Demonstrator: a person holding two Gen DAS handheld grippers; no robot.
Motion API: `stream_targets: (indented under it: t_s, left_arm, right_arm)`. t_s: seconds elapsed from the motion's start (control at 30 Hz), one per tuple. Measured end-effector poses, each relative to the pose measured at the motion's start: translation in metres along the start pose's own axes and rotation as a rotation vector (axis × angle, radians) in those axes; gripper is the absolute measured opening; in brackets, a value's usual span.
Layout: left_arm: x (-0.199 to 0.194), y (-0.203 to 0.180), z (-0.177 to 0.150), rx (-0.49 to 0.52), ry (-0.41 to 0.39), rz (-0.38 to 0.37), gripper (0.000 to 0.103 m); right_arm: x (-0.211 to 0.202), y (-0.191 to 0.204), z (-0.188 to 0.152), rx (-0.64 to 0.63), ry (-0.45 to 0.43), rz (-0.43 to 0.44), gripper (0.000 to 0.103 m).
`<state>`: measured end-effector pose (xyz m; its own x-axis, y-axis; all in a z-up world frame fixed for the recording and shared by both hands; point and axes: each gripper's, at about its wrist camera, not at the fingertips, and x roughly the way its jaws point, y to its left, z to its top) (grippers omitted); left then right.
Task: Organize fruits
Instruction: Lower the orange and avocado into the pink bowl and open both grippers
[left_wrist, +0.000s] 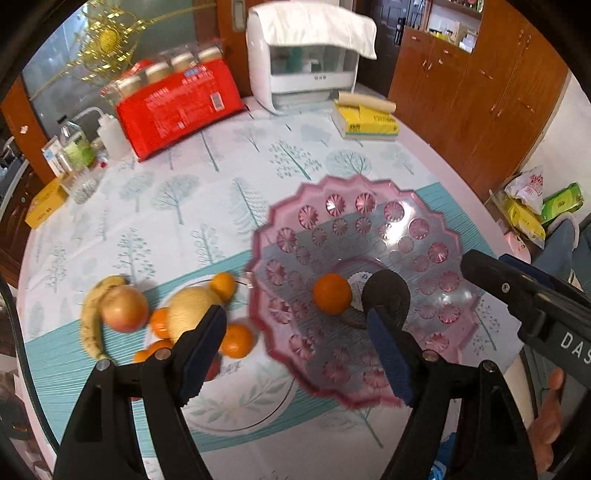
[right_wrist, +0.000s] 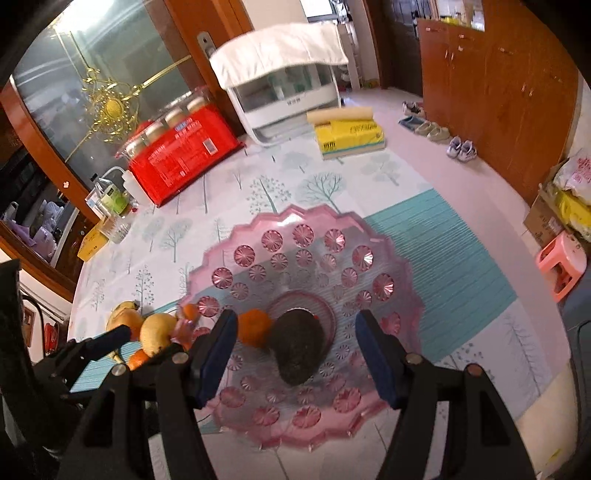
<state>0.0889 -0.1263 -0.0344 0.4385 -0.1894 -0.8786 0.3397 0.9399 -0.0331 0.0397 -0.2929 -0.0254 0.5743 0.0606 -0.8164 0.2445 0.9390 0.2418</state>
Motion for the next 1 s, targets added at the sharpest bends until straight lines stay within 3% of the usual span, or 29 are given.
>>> stream_targets:
  t_s: [0.27, 0.67, 1.0]
  left_arm:
    - [-0.055, 0.024, -0.012, 0.024, -0.046, 0.018, 0.079]
    - [-0.092, 0.038, -0.027, 0.038, -0.086, -0.001, 0.080]
    - [-0.130, 0.063, -0.026, 0.044, -0.183, 0.034, 0.087]
  right_arm:
    - [-0.046, 0.028, -0.012, -0.039, -0.032, -0.045, 0.067]
    - [-0.085, 0.062, -0.025, -0.092, -0.073, -0.104, 0.067]
    - [-0.110, 0.092, -0.026, -0.140, -0.127, -0.105, 0.067]
